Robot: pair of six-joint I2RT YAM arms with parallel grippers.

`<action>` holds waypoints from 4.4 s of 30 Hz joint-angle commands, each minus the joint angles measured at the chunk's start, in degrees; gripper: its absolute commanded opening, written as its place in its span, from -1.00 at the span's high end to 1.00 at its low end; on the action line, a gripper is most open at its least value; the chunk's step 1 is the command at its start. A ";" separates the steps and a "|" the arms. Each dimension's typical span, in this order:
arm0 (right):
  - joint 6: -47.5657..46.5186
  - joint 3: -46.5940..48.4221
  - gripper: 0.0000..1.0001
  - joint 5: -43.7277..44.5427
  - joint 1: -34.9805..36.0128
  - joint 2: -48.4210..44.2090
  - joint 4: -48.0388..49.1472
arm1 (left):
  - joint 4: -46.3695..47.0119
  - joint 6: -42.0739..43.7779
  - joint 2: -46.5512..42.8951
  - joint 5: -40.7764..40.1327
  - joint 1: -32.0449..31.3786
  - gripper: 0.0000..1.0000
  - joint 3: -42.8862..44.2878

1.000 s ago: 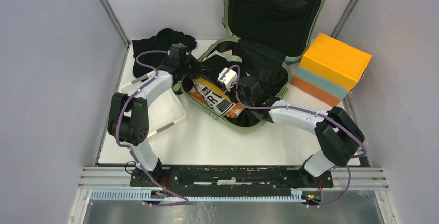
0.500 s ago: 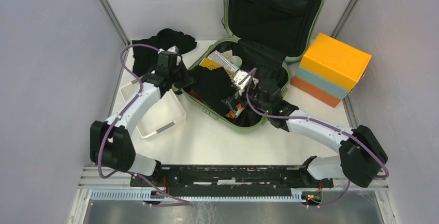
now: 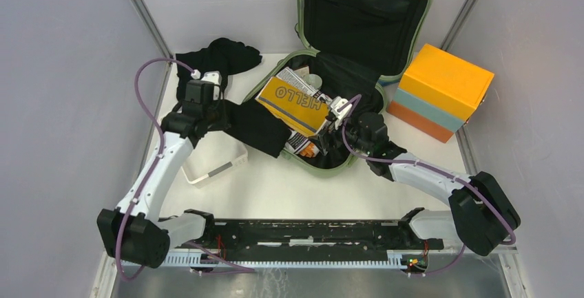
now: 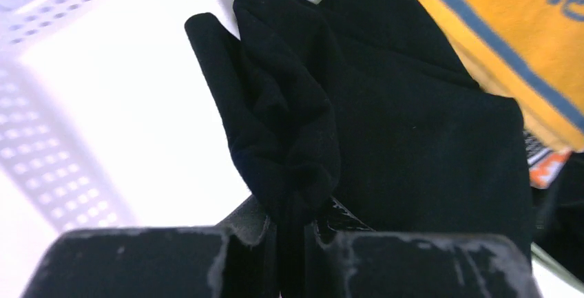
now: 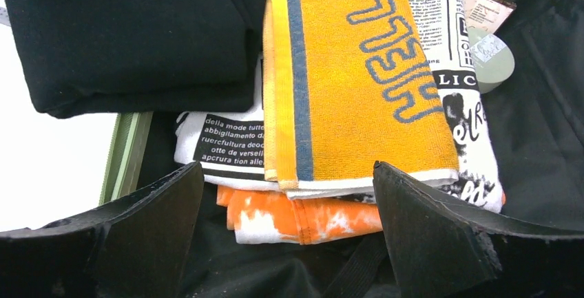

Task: Open, take out, and arrange the luggage
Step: Place the clothes in the bin.

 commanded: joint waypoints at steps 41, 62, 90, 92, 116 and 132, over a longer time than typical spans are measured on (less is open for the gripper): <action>4.90 -3.07 -0.96 -5.11 -0.53 -2.10 9.01 | 31.69 38.39 21.49 -22.98 16.79 0.96 -2.46; 5.01 -3.48 -0.96 -5.64 -0.53 -2.49 9.51 | 32.80 40.07 34.57 -22.19 17.63 0.28 7.59; 5.36 -4.40 -0.96 -6.06 -0.53 -2.40 10.67 | 14.34 4.22 26.75 7.95 21.93 -0.20 3.96; 5.26 -4.53 -0.96 -5.95 -0.53 -2.32 10.61 | 13.60 3.57 28.85 5.83 21.96 -0.20 4.81; 5.55 -4.01 -0.96 -6.89 -0.59 -1.16 10.86 | 4.75 8.71 30.49 3.48 21.23 0.83 1.05; 3.50 -1.28 -0.96 -7.84 -0.53 -3.12 7.85 | 6.34 6.64 8.88 6.75 19.79 0.25 1.41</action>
